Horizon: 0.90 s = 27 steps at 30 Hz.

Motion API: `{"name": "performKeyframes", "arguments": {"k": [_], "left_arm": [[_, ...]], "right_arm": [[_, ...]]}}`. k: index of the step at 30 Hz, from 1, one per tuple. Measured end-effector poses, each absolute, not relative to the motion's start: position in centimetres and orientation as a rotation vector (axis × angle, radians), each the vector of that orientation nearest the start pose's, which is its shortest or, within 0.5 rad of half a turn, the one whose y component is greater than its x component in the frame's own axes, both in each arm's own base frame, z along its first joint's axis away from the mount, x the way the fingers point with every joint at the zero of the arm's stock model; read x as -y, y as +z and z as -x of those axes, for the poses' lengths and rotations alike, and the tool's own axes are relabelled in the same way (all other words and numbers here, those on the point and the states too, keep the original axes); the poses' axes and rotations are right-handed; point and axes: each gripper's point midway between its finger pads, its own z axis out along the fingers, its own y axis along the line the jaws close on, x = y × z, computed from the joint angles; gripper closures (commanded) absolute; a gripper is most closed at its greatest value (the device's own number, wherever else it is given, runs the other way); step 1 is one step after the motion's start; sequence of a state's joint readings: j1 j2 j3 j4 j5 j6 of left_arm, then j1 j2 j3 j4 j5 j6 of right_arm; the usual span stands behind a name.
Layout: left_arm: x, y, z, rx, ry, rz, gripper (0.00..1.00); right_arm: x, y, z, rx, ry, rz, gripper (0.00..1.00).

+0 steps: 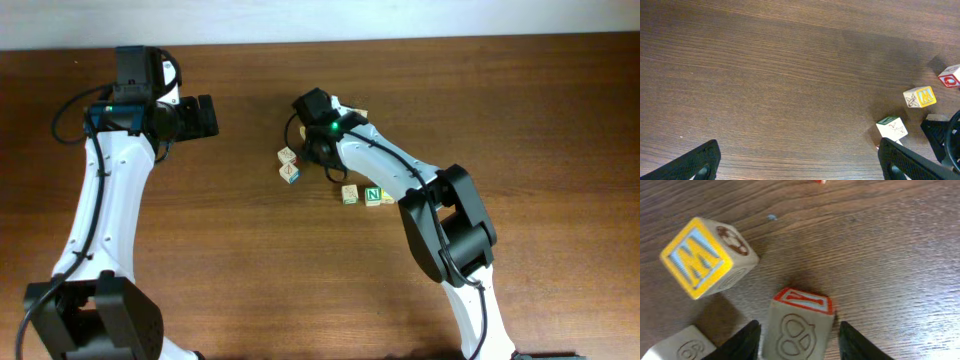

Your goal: Rotate 4 blocks

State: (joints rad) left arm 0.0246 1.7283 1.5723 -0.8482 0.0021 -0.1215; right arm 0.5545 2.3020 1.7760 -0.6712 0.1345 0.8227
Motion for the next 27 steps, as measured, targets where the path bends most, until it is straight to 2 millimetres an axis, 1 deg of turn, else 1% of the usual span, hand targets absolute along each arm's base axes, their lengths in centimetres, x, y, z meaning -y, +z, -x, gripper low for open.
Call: {"name": "performKeyframes", "arguments": {"k": [2, 4, 5, 6, 8, 9, 12, 13, 14, 16, 17, 18, 19, 20, 21, 22, 23, 25, 26, 27], "left_arm": [[-1.0, 18.8, -44.5, -2.569, -0.039, 0.187, 0.01], [-1.0, 18.8, -44.5, -2.569, -0.039, 0.187, 0.01], [-1.1, 18.8, -44.5, -2.569, -0.039, 0.187, 0.01], [-1.1, 18.8, -44.5, -2.569, -0.039, 0.187, 0.01], [-1.0, 18.8, -44.5, -2.569, -0.039, 0.187, 0.01], [-1.1, 18.8, -44.5, -2.569, -0.039, 0.187, 0.01], [-1.1, 18.8, -44.5, -2.569, -0.039, 0.187, 0.01], [-1.1, 18.8, -44.5, -2.569, -0.039, 0.187, 0.01], [-1.1, 18.8, -44.5, -2.569, -0.039, 0.187, 0.01], [-1.1, 18.8, -44.4, -2.569, -0.039, 0.187, 0.01], [-1.1, 18.8, -44.4, -2.570, -0.039, 0.187, 0.01], [-1.1, 18.8, -44.5, -2.569, -0.039, 0.187, 0.01], [-1.1, 18.8, -44.5, -2.568, -0.039, 0.187, 0.01], [-1.1, 18.8, -44.5, -2.568, -0.039, 0.187, 0.01], [-1.1, 18.8, -44.5, -2.567, -0.039, 0.187, 0.01], [-1.1, 18.8, -44.5, -2.568, -0.039, 0.187, 0.01], [-1.1, 18.8, -44.5, -2.568, -0.039, 0.187, 0.01], [-1.1, 18.8, -44.5, -2.569, -0.039, 0.187, 0.01], [-1.1, 18.8, -44.5, -2.568, -0.039, 0.187, 0.01], [-1.0, 18.8, -44.5, -2.569, -0.039, 0.187, 0.01]], "right_arm": [[-25.6, 1.3, -46.5, -2.713, 0.164, -0.374, 0.59], [-25.8, 1.6, -47.1, -2.697, 0.148, -0.249, 0.62], [-25.8, 1.6, -47.2, -2.692, 0.146, -0.217, 0.62], [-25.9, 1.8, -47.4, -2.685, 0.143, -0.171, 0.67], [-25.9, 1.8, -47.5, -2.681, 0.127, -0.107, 0.81], [-26.0, 1.8, -47.5, -2.683, 0.121, -0.080, 0.85], [-26.0, 1.8, -46.9, -2.709, 0.125, -0.056, 0.83], [-25.8, 1.8, -46.4, -2.734, 0.117, -0.051, 0.80], [-25.6, 2.0, -45.7, -2.771, 0.105, -0.034, 0.79], [-26.1, 3.6, -43.9, -2.853, 0.152, 0.048, 0.80], [-26.4, 5.0, -42.7, -2.894, 0.198, 0.078, 0.80], [-26.8, 7.3, -40.9, -2.941, 0.276, 0.105, 0.83], [-27.1, 8.7, -39.5, -2.975, 0.335, 0.119, 0.83], [-27.1, 8.7, -38.3, -3.016, 0.334, 0.130, 0.83], [-27.3, 7.9, -37.5, -3.037, 0.316, 0.122, 0.83], [-27.3, 6.6, -36.7, -3.055, 0.277, 0.109, 0.83], [-26.8, 4.7, -35.7, -3.085, 0.219, 0.093, 0.83], [-26.3, 2.1, -35.3, -3.078, 0.185, 0.073, 0.83], [-26.2, 1.7, -35.6, -3.057, 0.181, 0.066, 0.83], [-26.3, 1.7, -36.1, -3.035, 0.185, 0.063, 0.83]]}}
